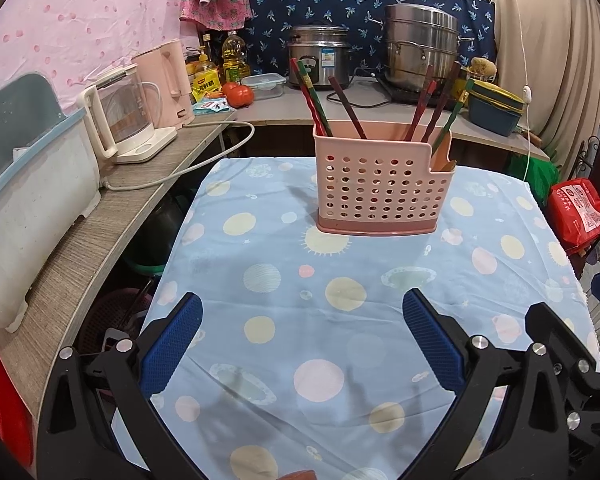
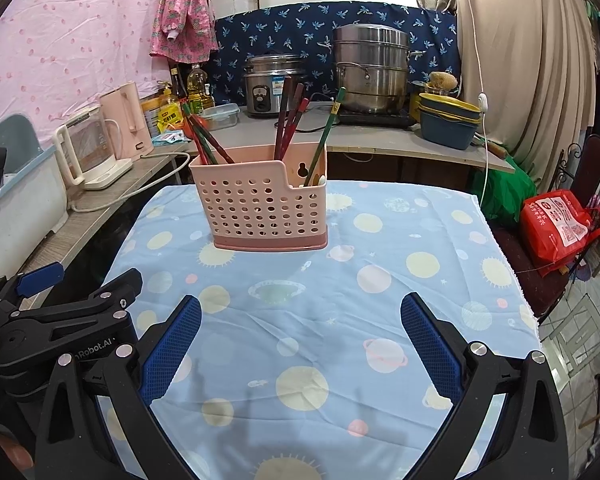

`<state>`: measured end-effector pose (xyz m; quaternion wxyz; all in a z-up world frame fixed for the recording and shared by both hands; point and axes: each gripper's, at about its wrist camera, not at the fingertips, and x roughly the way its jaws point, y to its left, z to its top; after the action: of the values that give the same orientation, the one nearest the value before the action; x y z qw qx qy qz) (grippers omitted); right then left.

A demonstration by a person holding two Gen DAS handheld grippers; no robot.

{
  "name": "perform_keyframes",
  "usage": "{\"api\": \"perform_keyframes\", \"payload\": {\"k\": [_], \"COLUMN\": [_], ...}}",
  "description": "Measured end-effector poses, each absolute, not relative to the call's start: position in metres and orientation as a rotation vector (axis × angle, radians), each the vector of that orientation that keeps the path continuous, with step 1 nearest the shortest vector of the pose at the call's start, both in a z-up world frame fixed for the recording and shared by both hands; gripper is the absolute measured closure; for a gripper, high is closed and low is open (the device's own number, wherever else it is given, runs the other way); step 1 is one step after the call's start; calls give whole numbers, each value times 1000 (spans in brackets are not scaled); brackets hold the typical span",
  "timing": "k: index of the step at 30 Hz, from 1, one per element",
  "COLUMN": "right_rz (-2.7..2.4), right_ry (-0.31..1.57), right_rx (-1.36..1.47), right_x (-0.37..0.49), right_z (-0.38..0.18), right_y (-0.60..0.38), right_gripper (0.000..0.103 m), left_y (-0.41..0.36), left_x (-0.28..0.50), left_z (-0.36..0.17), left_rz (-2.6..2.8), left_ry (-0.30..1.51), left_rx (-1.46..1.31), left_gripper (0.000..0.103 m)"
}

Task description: Organize utensils

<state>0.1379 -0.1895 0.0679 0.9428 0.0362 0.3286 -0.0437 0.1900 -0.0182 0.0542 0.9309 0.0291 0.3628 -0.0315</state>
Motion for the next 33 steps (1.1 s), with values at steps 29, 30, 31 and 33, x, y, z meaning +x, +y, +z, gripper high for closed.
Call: {"api": "perform_keyframes", "payload": {"k": [29, 30, 31, 33], "right_rz": [-85, -84, -84, -83], "right_ry": [681, 682, 683, 684], "right_rx": [74, 74, 75, 72], "right_x": [138, 138, 138, 138], "right_z": [63, 63, 63, 62], "right_y": [-188, -187, -187, -186], "right_gripper": [7, 7, 7, 7], "left_y": [-18, -17, -17, -18], "left_x": [191, 191, 191, 191], "left_z": [54, 53, 54, 53], "left_rz": [-45, -44, -45, -44], "left_ry": [751, 751, 751, 752], "left_rx": [71, 71, 71, 70], "left_gripper": [7, 7, 7, 7]}}
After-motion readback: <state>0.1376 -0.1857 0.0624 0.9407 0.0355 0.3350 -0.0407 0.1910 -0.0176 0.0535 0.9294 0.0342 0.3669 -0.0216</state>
